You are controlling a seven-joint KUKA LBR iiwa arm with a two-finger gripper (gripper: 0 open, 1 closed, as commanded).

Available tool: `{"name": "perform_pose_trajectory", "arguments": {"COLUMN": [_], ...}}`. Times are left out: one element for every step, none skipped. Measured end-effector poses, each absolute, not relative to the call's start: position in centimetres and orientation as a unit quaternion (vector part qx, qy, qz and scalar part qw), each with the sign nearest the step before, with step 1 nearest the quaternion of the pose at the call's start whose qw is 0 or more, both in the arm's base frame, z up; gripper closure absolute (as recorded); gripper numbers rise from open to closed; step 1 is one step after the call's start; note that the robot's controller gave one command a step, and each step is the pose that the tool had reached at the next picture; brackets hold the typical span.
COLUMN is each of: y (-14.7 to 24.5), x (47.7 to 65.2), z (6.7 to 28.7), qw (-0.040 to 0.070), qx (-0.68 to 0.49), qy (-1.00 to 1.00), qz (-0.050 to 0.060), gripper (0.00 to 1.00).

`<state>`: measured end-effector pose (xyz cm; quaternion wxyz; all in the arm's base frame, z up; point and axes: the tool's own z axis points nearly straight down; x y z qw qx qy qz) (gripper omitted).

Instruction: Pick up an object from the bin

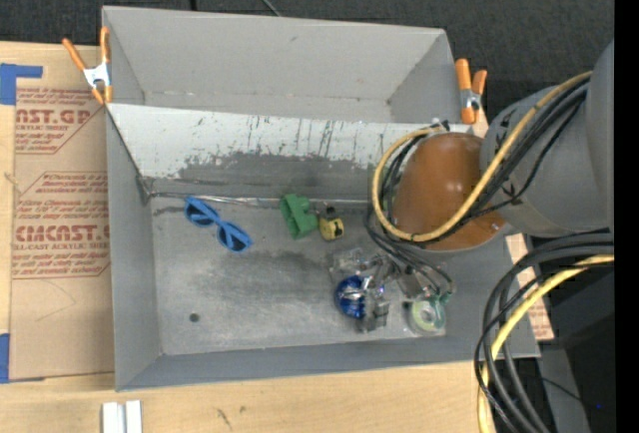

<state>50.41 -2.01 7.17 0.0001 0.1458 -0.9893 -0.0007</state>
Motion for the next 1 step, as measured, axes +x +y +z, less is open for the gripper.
{"name": "perform_pose_trajectory", "arguments": {"y": [-2.84], "x": [54.19], "z": [20.25], "qw": [-0.006], "qx": [0.136], "qy": [-0.991], "qz": [0.001], "gripper": [1.0]}}
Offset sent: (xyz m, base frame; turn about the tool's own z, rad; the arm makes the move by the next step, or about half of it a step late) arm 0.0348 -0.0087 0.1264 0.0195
